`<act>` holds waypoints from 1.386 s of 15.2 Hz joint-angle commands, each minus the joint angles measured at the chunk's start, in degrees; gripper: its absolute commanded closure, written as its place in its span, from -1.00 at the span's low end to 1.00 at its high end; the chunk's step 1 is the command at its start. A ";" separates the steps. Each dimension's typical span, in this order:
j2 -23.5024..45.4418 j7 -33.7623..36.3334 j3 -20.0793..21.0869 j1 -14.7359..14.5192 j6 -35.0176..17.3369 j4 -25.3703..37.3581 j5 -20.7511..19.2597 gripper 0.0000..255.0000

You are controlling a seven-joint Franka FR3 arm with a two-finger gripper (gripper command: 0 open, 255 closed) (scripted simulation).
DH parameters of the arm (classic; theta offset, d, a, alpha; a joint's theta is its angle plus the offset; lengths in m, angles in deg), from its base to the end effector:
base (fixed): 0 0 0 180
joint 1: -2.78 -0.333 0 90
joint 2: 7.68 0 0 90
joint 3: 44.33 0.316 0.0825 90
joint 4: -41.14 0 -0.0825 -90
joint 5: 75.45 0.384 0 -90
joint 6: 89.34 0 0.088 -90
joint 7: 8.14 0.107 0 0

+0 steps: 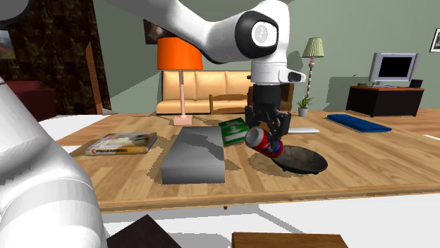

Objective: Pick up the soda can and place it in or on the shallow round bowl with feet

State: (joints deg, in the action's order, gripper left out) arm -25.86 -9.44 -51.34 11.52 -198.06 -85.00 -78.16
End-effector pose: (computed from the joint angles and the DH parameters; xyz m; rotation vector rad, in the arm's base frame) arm 0.4411 -0.1322 0.5120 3.1122 -0.3617 0.0160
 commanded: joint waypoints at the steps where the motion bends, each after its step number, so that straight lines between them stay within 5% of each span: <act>1: -0.26 -0.05 0.02 0.01 1.68 1.43 0.00 1.00; 5: -0.45 -0.07 0.10 -0.03 4.54 4.09 0.04 1.00; 17: 27.59 -4.38 -2.07 1.07 9.08 36.46 3.85 1.00; 21: 27.47 -4.37 -2.03 1.04 5.96 33.23 3.84 1.00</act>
State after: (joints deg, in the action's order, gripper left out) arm 1.57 -13.91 -53.41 12.63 -191.37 -51.15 -74.32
